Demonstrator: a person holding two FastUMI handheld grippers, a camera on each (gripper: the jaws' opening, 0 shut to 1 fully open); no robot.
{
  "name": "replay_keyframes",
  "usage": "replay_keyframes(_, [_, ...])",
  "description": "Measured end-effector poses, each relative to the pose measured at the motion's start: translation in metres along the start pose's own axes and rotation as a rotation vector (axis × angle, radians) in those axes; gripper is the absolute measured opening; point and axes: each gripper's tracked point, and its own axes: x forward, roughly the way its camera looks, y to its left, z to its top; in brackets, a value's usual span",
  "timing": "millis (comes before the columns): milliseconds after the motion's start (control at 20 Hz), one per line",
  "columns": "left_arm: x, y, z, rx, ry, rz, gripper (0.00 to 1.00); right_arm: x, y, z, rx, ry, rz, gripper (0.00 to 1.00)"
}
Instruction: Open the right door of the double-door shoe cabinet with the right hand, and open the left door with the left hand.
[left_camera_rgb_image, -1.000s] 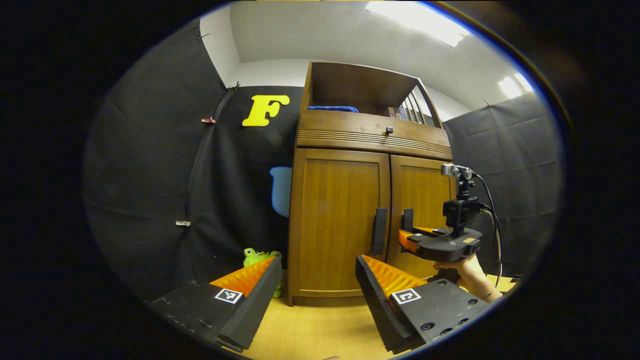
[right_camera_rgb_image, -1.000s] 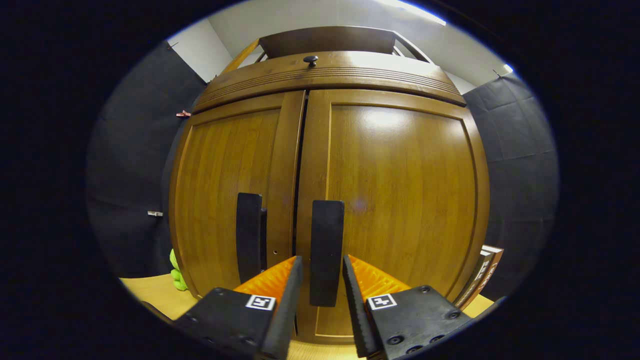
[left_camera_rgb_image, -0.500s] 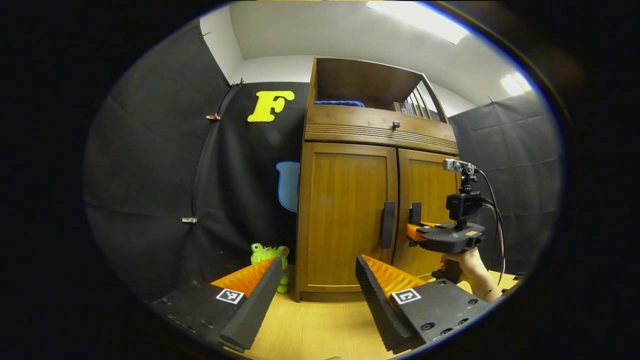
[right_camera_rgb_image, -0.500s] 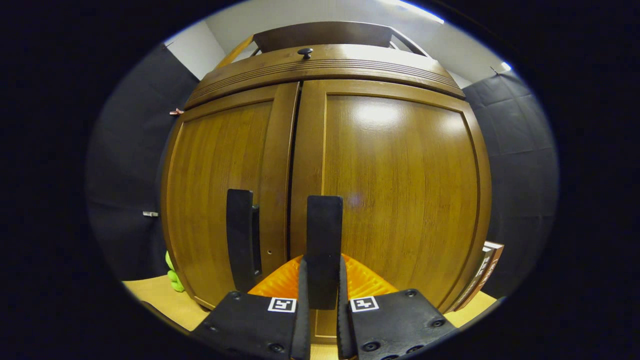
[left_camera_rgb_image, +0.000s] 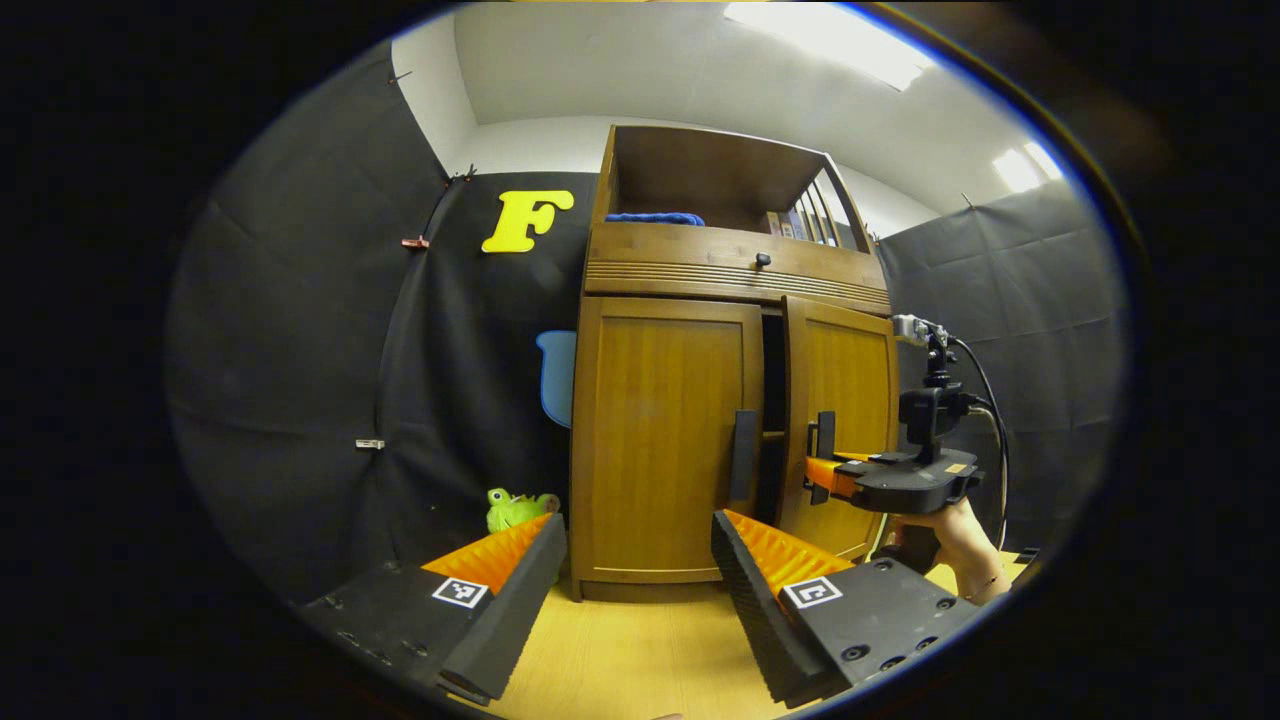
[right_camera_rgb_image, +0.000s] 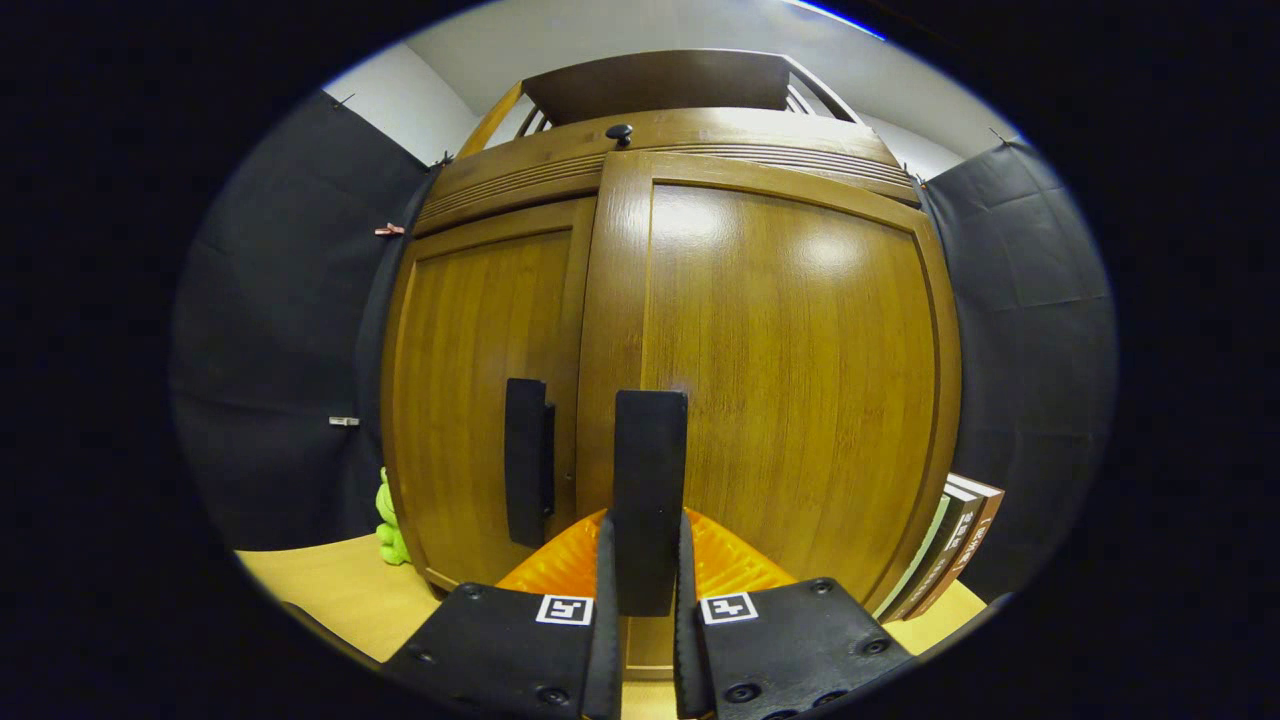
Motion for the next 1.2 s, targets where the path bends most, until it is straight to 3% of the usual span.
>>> replay_keyframes(50, [0.001,-0.007,-0.001,0.0,0.002,-0.011,0.92,-0.007,-0.001,0.001,0.003,0.004,0.012,0.2])
replay_keyframes(150, [0.004,-0.023,-0.002,0.0,0.008,-0.037,0.89,-0.022,-0.004,0.003,0.013,0.007,0.039,0.25])
replay_keyframes(200, [0.006,-0.03,-0.002,0.001,0.011,-0.047,0.92,-0.03,-0.006,0.003,0.02,0.007,0.049,0.24])
replay_keyframes(500, [0.016,-0.07,-0.002,0.001,0.006,-0.086,0.89,-0.079,-0.025,0.009,-0.007,0.002,0.082,0.24])
replay_keyframes(700, [0.02,-0.105,0.002,-0.007,-0.012,-0.149,0.92,-0.105,-0.04,0.012,-0.003,0.01,0.099,0.24])
replay_keyframes(950, [0.028,-0.145,-0.003,-0.017,-0.007,-0.215,0.92,-0.129,-0.058,0.016,0.001,0.002,0.099,0.24])
replay_keyframes(1000, [0.029,-0.152,-0.003,-0.021,-0.008,-0.228,0.92,-0.135,-0.063,0.017,0.001,0.001,0.094,0.19])
replay_keyframes(1150, [0.03,-0.174,-0.003,-0.026,-0.014,-0.272,0.92,-0.149,-0.076,0.019,-0.017,-0.005,0.071,0.24])
replay_keyframes(1200, [0.03,-0.182,-0.001,-0.028,-0.019,-0.284,0.92,-0.153,-0.081,0.02,-0.026,-0.008,0.061,0.19])
